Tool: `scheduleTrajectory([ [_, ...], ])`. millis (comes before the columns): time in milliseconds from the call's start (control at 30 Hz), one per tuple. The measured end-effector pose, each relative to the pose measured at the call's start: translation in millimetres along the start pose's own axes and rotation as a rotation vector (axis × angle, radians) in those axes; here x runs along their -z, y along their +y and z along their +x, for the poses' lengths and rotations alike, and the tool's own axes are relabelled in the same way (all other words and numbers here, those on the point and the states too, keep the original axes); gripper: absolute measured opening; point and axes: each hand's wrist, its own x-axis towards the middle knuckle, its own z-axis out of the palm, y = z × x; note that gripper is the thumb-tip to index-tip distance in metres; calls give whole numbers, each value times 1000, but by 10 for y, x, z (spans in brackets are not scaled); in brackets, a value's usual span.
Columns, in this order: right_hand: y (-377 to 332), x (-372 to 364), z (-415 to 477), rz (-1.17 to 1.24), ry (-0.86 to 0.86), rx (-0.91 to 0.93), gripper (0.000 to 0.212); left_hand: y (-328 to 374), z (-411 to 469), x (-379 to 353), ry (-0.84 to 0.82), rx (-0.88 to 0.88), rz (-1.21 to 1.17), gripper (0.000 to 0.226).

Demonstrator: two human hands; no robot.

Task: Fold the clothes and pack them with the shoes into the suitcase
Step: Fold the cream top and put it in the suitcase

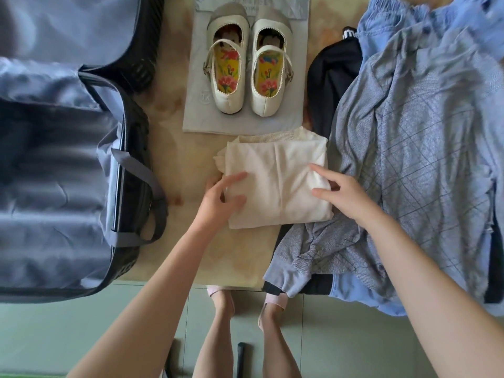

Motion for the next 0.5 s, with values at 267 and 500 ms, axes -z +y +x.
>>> scheduleTrajectory([
  [267, -53, -38, 3, 123, -148, -50, 68, 74, -7, 54, -10, 61, -99, 65],
  [500, -95, -147, -281, 135, -173, -77, 77, -5, -208, 97, 51, 105, 23, 66],
])
